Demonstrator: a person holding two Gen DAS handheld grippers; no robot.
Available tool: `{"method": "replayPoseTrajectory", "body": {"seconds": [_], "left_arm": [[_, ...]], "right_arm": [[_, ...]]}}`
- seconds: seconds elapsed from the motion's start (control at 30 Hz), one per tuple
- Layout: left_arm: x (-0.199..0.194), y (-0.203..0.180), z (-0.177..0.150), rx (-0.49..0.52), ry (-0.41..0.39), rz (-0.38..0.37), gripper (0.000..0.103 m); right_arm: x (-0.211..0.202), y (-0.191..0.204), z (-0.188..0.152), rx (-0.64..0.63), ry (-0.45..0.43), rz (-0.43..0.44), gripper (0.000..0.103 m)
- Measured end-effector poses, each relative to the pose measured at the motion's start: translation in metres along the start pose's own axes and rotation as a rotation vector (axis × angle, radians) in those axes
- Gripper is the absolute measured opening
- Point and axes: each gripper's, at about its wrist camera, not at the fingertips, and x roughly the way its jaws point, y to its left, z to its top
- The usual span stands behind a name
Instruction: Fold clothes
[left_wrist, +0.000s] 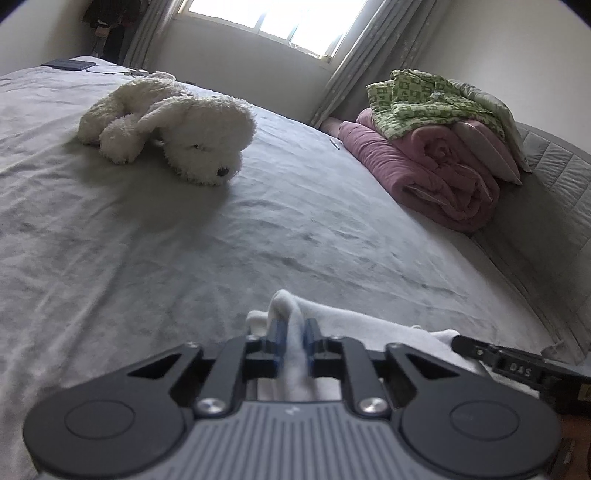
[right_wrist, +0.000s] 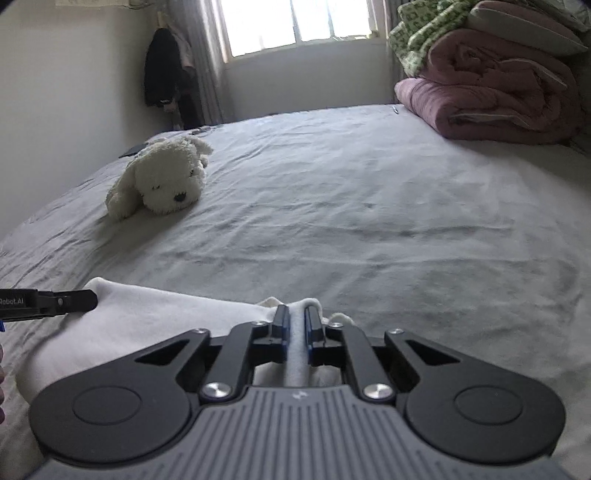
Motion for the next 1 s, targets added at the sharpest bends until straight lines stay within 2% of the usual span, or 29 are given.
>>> {"method": "replayPoseTrajectory", "body": {"seconds": [0.03,0.17,0.27,0.4,0.6,0.73,0.9,1.0], "left_arm": [[-0.006,0.0,0.001,0.004,-0.004,0.008,0.019],[-0.033,-0.007,0.0,0.029,-0.023,0.044,0.019],[-0.054,-0.02,-0.009,0.055,-0.035,0.058,0.019],[-0.072,-0.05,-0.03,0.121,-0.02,0.031,0.02],[-0.066,-0.072,-0.051,0.183,0.028,0.016,0.02],[-0.054,-0.077,-0.061,0.231,0.05,0.041,0.021],[-0.047,-0.079,-0.065,0.298,0.059,0.062,0.022],[-0.048,-0.08,-0.066,0.329,0.061,0.062,0.022]], "right_arm": [[-0.007,0.001,0.002,-0.004,-0.001,-0.01,0.022],[-0.047,0.003,0.004,-0.026,-0.029,-0.029,0.022],[-0.077,0.004,0.001,-0.01,-0.039,0.009,0.022],[-0.097,0.004,-0.007,0.072,-0.049,0.08,0.022],[-0.08,0.019,-0.025,0.061,-0.002,0.125,0.022],[-0.078,0.029,-0.029,0.02,-0.009,0.151,0.022],[-0.069,0.03,-0.037,-0.017,0.017,0.146,0.022],[-0.063,0.026,-0.042,-0.018,0.021,0.147,0.026]]}}
